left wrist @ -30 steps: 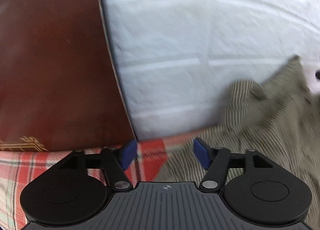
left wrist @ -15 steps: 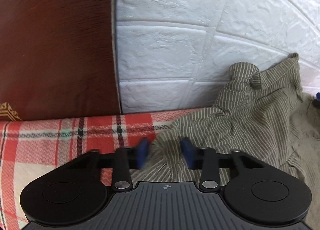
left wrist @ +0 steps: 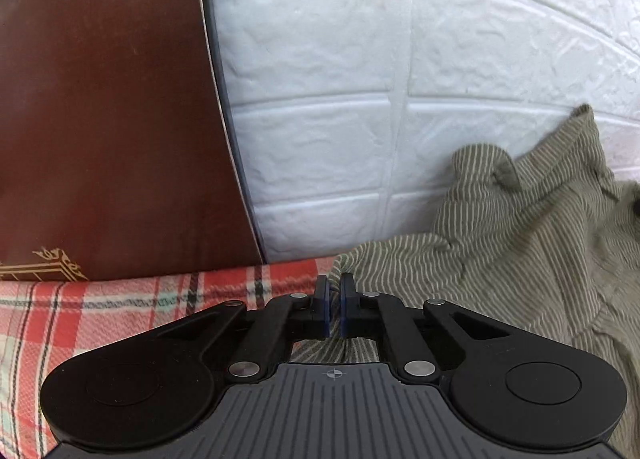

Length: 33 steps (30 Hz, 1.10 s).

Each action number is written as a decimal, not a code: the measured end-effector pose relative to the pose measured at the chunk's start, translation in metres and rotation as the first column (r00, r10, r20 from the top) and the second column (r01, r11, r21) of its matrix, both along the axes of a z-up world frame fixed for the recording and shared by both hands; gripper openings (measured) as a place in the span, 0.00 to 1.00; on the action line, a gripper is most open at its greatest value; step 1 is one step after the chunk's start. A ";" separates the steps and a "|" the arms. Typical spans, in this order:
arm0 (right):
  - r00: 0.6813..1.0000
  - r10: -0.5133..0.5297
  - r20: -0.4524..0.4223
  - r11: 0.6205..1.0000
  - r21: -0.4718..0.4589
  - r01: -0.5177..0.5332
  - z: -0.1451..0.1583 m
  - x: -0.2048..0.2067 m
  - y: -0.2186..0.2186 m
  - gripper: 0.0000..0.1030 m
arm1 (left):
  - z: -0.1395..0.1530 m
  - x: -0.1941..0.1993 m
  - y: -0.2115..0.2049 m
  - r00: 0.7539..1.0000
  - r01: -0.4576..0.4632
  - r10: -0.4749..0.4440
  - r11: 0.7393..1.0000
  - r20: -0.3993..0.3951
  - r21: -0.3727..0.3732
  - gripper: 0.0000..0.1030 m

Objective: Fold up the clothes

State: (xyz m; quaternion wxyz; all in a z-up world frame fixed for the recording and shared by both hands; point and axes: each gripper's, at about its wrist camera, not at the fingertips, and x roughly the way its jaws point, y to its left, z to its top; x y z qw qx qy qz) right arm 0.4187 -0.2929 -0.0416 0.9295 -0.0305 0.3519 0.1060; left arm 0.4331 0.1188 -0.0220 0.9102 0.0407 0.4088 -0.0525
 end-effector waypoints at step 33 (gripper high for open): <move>0.980 -0.181 0.083 0.981 0.081 0.174 0.029 -0.051 0.002 0.50 | 0.032 -0.023 -0.001 0.958 -0.253 0.230 0.959 0.171 0.129 0.66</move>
